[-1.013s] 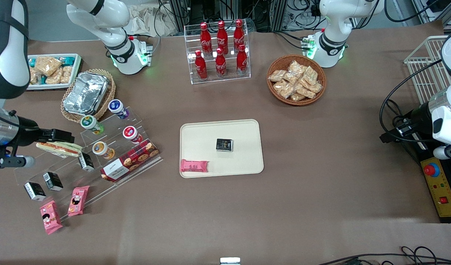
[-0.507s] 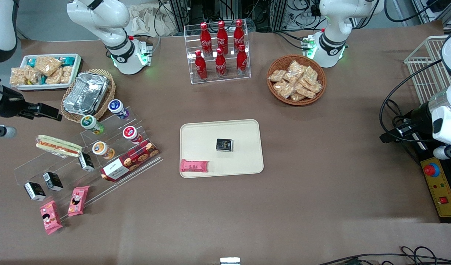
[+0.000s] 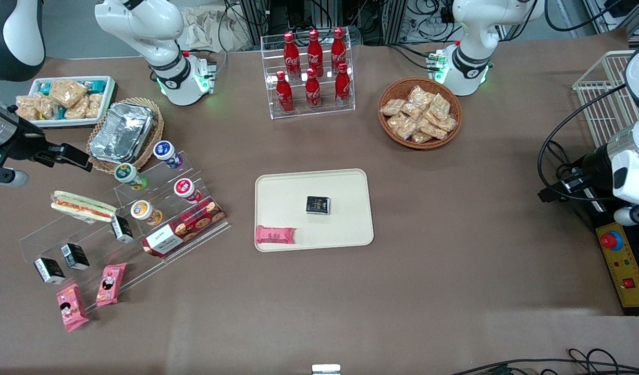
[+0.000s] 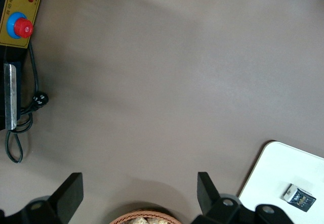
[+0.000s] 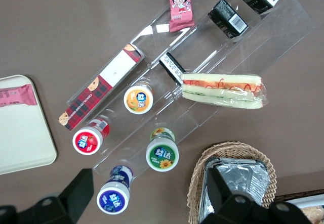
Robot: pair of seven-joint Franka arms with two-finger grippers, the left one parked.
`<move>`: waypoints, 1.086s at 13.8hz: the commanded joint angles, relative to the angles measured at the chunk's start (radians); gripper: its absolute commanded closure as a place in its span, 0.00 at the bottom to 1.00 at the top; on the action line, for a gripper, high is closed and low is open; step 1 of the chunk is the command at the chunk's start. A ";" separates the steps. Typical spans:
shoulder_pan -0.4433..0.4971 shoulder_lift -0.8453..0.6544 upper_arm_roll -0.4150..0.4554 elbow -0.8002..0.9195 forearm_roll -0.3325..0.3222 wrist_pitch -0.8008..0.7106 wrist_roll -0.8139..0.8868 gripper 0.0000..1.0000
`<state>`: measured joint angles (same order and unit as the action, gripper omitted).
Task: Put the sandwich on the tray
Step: 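Lower the open right gripper around the plastic-wrapped sandwich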
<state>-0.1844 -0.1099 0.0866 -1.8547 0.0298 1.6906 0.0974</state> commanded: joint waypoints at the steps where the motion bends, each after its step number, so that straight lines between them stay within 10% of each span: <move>1: -0.012 0.038 -0.027 0.020 0.013 -0.003 0.056 0.00; 15: -0.122 0.163 -0.034 0.008 0.079 0.124 0.941 0.00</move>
<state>-0.2665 0.0217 0.0466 -1.8543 0.0634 1.7804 0.9591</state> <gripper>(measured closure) 0.000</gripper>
